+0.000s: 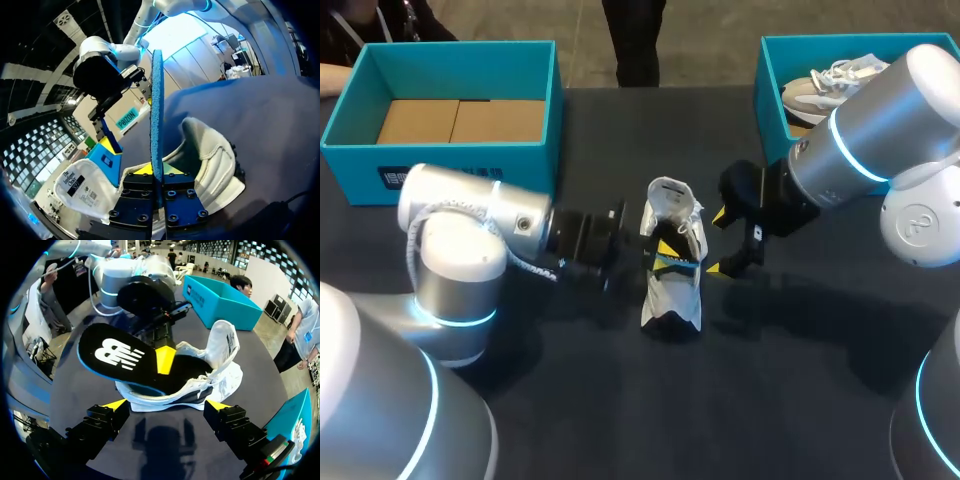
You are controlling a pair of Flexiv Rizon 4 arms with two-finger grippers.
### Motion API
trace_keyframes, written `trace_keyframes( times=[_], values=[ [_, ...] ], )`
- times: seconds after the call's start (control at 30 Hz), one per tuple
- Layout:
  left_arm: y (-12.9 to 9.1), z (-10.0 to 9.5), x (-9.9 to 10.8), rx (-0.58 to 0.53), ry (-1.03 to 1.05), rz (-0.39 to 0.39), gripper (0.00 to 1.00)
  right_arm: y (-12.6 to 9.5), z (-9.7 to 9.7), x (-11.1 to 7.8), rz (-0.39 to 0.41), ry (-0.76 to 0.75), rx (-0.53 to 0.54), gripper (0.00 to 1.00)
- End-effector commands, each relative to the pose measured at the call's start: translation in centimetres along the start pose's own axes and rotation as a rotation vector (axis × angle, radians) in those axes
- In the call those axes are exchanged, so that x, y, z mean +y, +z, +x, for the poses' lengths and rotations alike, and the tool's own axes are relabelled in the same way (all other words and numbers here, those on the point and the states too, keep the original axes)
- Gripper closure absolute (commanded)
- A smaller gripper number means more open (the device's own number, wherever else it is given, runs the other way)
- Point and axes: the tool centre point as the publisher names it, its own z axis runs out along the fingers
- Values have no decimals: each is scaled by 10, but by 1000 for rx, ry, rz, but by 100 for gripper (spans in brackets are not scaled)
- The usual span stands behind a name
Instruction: Take the shoe out of the shoebox, open the shoe tongue, remove and reinsert the insole, then place the shoe into the shoebox
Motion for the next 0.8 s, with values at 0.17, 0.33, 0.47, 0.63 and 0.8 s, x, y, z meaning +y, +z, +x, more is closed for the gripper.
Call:
trace_keyframes(
  times=[0.17, 0.33, 0.47, 0.63, 0.8],
  values=[
    [7, -3, 7, -8, 27, -10, 100, 1, 1, 1, 4, 0, -3, 0],
    [6, 1, 12, -23, 21, -30, 100, 1, 1, 1, 4, 0, -3, 0],
    [3, -1, 9, -24, 8, -28, 100, 1, 1, 1, 4, 0, -3, 0],
    [-2, -7, -5, -35, 23, -15, 58, 1, 1, 1, 4, 0, -3, 0],
    [-5, -12, -16, -51, 36, 2, 65, 1, 1, 1, 4, 0, -3, 0]
  ],
)
